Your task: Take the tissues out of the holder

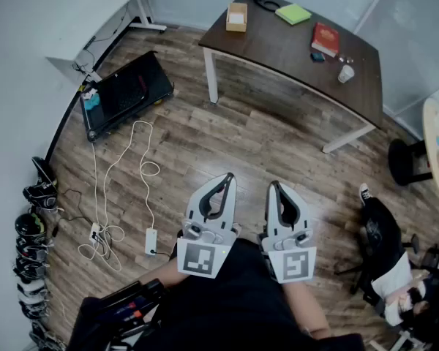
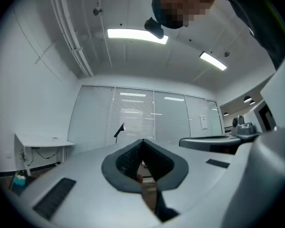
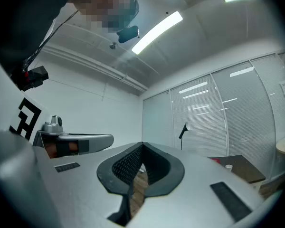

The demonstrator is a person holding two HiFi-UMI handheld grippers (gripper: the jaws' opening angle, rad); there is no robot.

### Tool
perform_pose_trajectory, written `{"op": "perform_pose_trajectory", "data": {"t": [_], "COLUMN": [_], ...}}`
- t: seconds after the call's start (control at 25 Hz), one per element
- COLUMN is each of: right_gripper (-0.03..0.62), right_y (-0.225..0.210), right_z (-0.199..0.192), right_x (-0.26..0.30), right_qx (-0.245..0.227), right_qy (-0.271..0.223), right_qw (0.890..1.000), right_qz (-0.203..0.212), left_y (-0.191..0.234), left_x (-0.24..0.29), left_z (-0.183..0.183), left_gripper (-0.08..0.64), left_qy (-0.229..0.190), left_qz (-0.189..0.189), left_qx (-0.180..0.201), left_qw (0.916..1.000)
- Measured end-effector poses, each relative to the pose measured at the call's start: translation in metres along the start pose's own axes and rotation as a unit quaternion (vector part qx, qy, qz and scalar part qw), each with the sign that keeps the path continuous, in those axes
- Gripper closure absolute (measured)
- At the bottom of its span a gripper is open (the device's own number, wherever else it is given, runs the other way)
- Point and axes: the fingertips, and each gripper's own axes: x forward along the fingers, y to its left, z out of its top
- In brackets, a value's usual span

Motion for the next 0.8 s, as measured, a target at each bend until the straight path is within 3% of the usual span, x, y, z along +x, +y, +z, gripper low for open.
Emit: {"op": "perform_pose_trajectory", "data": {"t": [0.16, 0.44, 0.8], "right_gripper": [0.583, 0.583, 0.583], "right_y": [-0.008, -0.025, -0.043], "right_z": [-0.002, -0.016, -0.025], "right_x": [-0.011, -0.03, -0.008], "right_qx": [0.007, 0.034, 0.035], "right_qy": [0.0, 0.003, 0.014], "right_qw": [1.0, 0.999, 0.999], "right_qz": [-0.002, -0.014, -0.034], "left_y": [-0.007, 0.008, 0.027], "left_x": [0.0, -0.004, 0.028], "left_z": [-0.002, -0.007, -0.018], "left_gripper": [0.561, 0.561, 0.561], "left_qy": [0.0, 0.0, 0.003], "left_qz": [-0.003, 0.038, 0.029], "left_qx": [0.0, -0.008, -0.021], "left_qw": [1.0, 0.9993, 0.9993]}}
